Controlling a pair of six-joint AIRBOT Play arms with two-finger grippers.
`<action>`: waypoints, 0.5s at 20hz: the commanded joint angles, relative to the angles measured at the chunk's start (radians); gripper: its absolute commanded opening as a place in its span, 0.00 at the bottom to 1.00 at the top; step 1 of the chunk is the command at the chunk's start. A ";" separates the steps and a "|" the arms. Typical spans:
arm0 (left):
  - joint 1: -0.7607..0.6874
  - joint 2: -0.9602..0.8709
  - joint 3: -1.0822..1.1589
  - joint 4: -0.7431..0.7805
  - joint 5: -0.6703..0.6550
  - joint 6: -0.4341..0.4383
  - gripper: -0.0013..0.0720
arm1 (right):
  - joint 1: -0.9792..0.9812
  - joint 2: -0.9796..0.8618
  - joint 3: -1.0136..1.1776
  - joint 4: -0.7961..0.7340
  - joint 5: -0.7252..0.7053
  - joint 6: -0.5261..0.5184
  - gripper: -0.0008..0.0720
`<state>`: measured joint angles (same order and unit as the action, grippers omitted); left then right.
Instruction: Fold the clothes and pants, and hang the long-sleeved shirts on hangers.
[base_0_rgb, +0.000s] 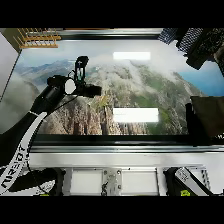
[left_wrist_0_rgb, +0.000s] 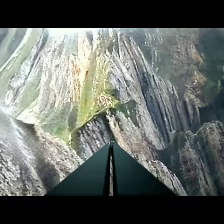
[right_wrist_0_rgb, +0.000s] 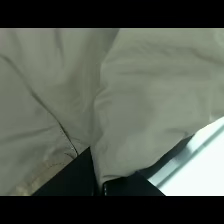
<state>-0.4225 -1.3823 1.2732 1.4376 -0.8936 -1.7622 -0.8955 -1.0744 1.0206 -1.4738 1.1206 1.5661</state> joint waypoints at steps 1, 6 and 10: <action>-0.001 0.000 -0.001 0.000 -0.011 0.001 0.03 | -0.003 0.006 -0.101 -0.120 0.002 0.047 0.02; -0.001 0.000 -0.001 0.002 -0.014 0.001 0.03 | -0.003 0.006 -0.164 -0.119 -0.014 0.047 0.03; -0.001 0.000 -0.001 0.001 -0.013 0.001 0.03 | -0.003 0.006 -0.179 -0.124 0.045 0.046 0.53</action>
<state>-0.4225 -1.3823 1.2728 1.4380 -0.9081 -1.7618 -0.8978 -1.0691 0.8566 -1.5871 1.1297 1.6093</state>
